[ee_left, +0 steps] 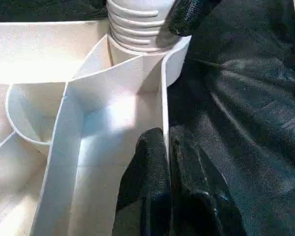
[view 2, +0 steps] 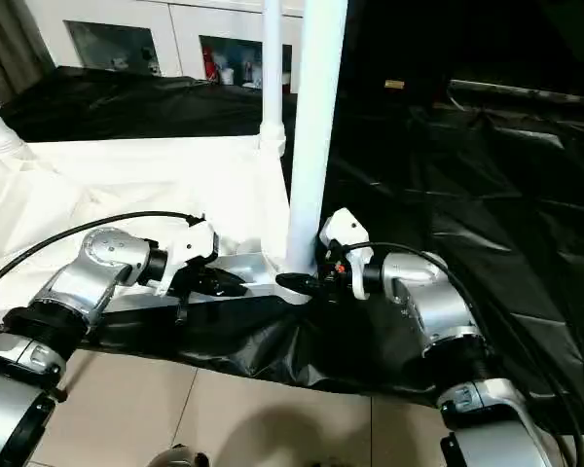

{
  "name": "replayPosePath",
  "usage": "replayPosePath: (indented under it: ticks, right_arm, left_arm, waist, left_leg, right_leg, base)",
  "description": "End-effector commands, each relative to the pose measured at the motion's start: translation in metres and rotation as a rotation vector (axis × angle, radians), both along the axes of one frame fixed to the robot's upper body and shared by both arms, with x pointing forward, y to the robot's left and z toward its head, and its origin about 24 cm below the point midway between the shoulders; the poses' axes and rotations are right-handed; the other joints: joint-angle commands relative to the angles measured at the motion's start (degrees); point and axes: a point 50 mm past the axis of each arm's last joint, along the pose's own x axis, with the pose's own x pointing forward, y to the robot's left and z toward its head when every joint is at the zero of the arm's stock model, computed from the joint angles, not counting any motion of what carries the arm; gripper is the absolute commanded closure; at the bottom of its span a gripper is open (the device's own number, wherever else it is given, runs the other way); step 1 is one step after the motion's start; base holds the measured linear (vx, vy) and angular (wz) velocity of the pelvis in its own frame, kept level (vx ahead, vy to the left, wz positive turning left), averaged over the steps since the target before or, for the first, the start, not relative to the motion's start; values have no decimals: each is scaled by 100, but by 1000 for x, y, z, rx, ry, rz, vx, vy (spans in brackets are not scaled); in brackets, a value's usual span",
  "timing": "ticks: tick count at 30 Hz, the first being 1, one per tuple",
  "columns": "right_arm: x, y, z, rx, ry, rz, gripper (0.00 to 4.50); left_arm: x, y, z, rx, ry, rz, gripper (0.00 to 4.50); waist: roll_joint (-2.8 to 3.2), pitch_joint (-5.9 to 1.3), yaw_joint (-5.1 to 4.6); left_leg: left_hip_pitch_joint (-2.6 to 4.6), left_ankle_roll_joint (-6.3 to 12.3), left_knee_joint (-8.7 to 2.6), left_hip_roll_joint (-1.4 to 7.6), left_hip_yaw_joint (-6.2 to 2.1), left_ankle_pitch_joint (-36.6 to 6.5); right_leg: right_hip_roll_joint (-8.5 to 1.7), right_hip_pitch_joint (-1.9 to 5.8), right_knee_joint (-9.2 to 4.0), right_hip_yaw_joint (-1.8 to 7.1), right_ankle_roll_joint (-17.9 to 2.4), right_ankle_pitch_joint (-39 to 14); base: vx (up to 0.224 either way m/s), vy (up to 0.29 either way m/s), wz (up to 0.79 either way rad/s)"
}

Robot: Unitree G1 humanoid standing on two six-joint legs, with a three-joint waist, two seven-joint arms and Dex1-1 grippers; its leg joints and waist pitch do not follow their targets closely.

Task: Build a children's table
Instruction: Rotate leg to tighten

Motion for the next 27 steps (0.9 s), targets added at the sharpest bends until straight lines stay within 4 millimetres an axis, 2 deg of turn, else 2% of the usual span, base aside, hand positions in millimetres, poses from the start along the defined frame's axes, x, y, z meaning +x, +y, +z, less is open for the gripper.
replayPosePath:
  ticks: [1, 5, 6, 7, 8, 9, 11, 12, 13, 15, 18, 19, 23, 24, 25, 26, 27]
  right_arm:
    - [-5, 7, -8, 2, 32, -20, 174]
    - [4, 9, -22, 28, 65, -291, 175]
    - [6, 10, -24, 28, 72, -342, 175]
    - [11, 13, -32, 23, 98, -491, 175]
    - [15, 16, -38, 12, 122, -627, 175]
    - [15, 16, -39, 12, 125, -641, 176]
    - [19, 24, -42, 20, 150, -743, 176]
    - [20, 27, -42, 21, 157, -774, 176]
    - [23, 39, -43, 3, 154, -807, 176]
    - [24, 53, -41, -42, 114, -778, 176]
    - [24, 60, -38, -40, 77, -745, 176]
    - [25, 62, -37, -32, 69, -745, 120]
    - [28, 63, -30, -13, 35, -701, 94]
    - [29, 61, -29, -12, 27, -677, 78]
    - [29, 58, -26, -18, 1, -624, 78]
    - [29, 58, -26, -18, 1, -624, 78]
    - [28, 49, -22, -19, -19, -541, 78]
  left_arm:
    - [6, -7, 2, -9, -46, 54, 450]
    - [18, -21, 3, -47, -55, 219, 450]
    - [20, -24, 3, -47, -58, 240, 450]
    - [23, -32, 2, -48, -69, 292, 450]
    - [26, -42, 1, -51, -71, 339, 450]
    - [26, -43, 0, -51, -71, 344, 450]
    - [27, -55, -1, -51, -72, 376, 450]
    - [27, -60, -2, -51, -74, 382, 450]
    - [25, -73, -3, -58, -74, 381, 450]
    - [23, -82, -2, -73, -71, 363, 450]
    - [22, -85, -2, -78, -71, 356, 450]
    - [23, -84, -2, -75, -74, 357, 450]
    - [23, -73, -3, -54, -85, 342, 450]
    - [23, -70, -3, -52, -87, 331, 450]
    - [23, -65, -3, -44, -88, 316, 450]
    - [23, -65, -3, -44, -88, 316, 450]
    - [22, -55, -3, -36, -88, 283, 450]
  waist:
    - [-6, -377, -16]
    - [-1, -346, -31]
    - [-8, -347, -43]
    - [27, -333, -88]
    - [20, -330, -103]
    - [33, -335, -135]
    - [51, -344, -150]
    - [40, -331, -172]
    - [34, -337, -186]
    - [16, -346, -202]
    - [25, -345, -212]
    - [11, -349, -217]
    - [54, -344, -214]
    - [50, -346, -220]
    - [21, -346, -218]
    - [26, -350, -226]
    - [27, -346, -229]
  left_leg:
    - [70, 230, -373, 130, 17, -945]
    - [116, 74, -402, 117, 15, -1232]
    - [109, 20, -414, 118, 5, -1273]
    - [100, -71, -435, 116, 0, -1314]
    - [101, -132, -443, 109, -17, -1365]
    - [99, -198, -454, 100, -28, -1415]
    - [101, -182, -447, 94, -32, -1452]
    - [96, -144, -447, 88, -21, -1459]
    - [83, -136, -446, 70, -27, -1458]
    - [76, -93, -435, 62, -19, -1394]
    - [53, -11, -440, 66, -22, -1330]
    - [48, 16, -438, 65, -20, -1323]
    - [60, 32, -450, 73, -26, -1392]
    - [59, 26, -453, 78, -25, -1423]
    - [57, 48, -453, 76, -25, -1444]
    - [30, 76, -450, 75, -28, -1381]
    - [26, 93, -456, 78, -31, -1364]
  right_leg:
    - [-343, 329, -390, 248, -1478, -248]
    - [-361, 282, -476, 267, -1320, -1011]
    - [-369, 282, -492, 269, -1256, -1212]
    - [-358, 261, -509, 271, -1179, -1377]
    - [-363, 263, -515, 264, -1133, -1503]
    - [-360, 272, -533, 258, -1061, -1642]
    - [-355, 276, -550, 263, -1016, -1607]
    - [-348, 257, -562, 271, -1018, -1549]
    - [-348, 266, -561, 266, -1007, -1593]
    - [-346, 271, -579, 262, -974, -1615]
    - [-344, 282, -570, 258, -968, -1476]
    - [-340, 287, -565, 258, -971, -1427]
    - [-340, 275, -563, 257, -1019, -1386]
    - [-344, 277, -563, 257, -1031, -1375]
    - [-340, 285, -560, 254, -1035, -1374]
    - [-343, 311, -545, 256, -1047, -1270]
    - [-344, 310, -546, 252, -1049, -1253]
  base:
    - [0, 0, 0]
    - [0, 0, 0]
    - [0, 0, 0]
    - [0, 0, 0]
    - [0, 0, 0]
    - [0, 0, 0]
    - [0, 0, 0]
    - [0, 0, 0]
    - [0, 0, 0]
    - [0, 0, 0]
    - [0, 0, 0]
    - [0, 0, 0]
    - [0, 0, 0]
    - [0, 0, 0]
    - [0, 0, 0]
    - [0, 0, 0]
    - [0, 0, 0]
